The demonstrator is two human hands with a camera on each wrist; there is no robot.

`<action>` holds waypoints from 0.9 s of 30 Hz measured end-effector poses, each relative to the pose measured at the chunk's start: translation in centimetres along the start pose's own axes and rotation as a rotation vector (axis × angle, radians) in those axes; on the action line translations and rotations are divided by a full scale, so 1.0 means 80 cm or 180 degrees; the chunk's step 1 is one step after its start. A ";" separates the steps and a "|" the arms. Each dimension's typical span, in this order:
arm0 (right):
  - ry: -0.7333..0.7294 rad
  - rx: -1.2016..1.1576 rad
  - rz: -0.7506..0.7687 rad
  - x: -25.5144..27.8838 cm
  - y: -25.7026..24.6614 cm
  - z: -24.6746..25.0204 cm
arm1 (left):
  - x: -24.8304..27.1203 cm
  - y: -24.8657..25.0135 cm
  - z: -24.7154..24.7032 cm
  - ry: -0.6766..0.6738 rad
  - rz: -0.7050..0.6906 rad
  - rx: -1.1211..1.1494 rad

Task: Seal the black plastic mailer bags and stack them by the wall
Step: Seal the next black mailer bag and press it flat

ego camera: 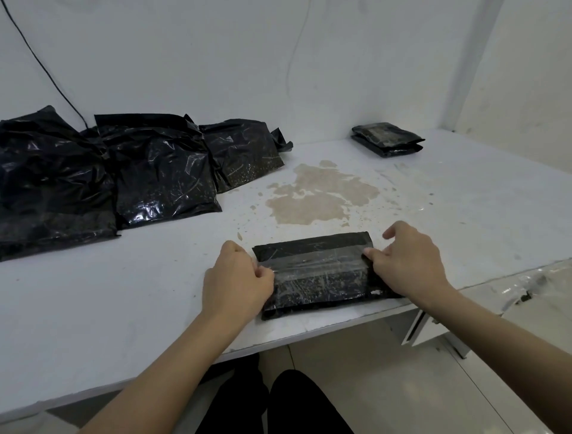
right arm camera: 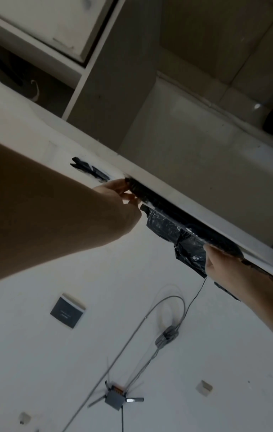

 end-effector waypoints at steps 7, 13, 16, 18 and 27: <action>0.0862 0.0923 0.0602 0.022 -0.010 -0.005 | 0.008 0.009 0.008 0.0149 0.0162 -0.1416; 0.0141 0.1493 0.0536 0.021 -0.013 -0.012 | 0.009 0.032 -0.004 -0.0108 -0.0527 -0.1688; -0.0004 0.1194 0.0438 0.019 -0.013 -0.012 | 0.005 0.034 -0.001 -0.0118 -0.0474 -0.1536; -0.0057 0.1108 0.0353 0.019 -0.013 -0.013 | 0.003 0.040 -0.001 -0.0138 -0.0392 -0.1452; -0.0309 0.0833 0.0199 0.009 -0.008 -0.014 | 0.008 0.050 -0.030 -0.0605 -0.0393 -0.2196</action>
Point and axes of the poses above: each hand's wrist, its own x-axis away from the middle knuckle, its own z-axis out of the back of the hand, y = z × x, the point moved 6 cm from there along -x, towards the middle knuckle
